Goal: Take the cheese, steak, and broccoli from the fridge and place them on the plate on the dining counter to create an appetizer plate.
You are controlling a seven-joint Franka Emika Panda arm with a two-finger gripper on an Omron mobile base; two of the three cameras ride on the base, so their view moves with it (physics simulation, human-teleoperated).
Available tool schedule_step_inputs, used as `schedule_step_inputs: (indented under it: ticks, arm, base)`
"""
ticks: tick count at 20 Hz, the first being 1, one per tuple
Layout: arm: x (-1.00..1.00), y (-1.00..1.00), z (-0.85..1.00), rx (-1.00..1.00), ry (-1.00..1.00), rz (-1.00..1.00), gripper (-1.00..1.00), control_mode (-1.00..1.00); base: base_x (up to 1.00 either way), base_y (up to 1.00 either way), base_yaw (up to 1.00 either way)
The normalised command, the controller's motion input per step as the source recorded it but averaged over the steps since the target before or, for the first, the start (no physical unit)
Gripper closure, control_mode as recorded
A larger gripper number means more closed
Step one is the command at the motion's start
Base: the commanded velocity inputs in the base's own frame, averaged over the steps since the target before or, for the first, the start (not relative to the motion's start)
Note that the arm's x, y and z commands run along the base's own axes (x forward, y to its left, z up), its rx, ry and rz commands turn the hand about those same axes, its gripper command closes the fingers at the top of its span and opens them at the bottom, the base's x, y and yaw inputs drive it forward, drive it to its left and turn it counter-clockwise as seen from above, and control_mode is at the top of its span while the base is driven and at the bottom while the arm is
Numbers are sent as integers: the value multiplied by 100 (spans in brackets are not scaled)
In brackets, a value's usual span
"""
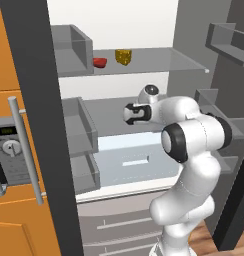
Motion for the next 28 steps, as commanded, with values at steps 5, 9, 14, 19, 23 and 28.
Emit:
schedule_step_inputs:
  ticks: [5, 9, 14, 19, 23, 28]
  arm:
    - [28, 0, -26, 0, 2, 5, -100, -100]
    - [3, 6, -30, 0, 2, 4, 100, -100]
    - [-10, 6, -16, 0, 0, 0, 100, -100]
    - [-70, 0, -1, 0, -11, 0, 100, -100]
    - [-99, 0, 1, 0, -18, 0, 100, -100]
    - [-100, 0, 51, 5, -7, 0, 100, -100]
  base:
    - [0, 0, 0]
    - [0, 0, 0]
    - [0, 0, 0]
    - [0, 0, 0]
    - [0, 0, 0]
    - [0, 0, 0]
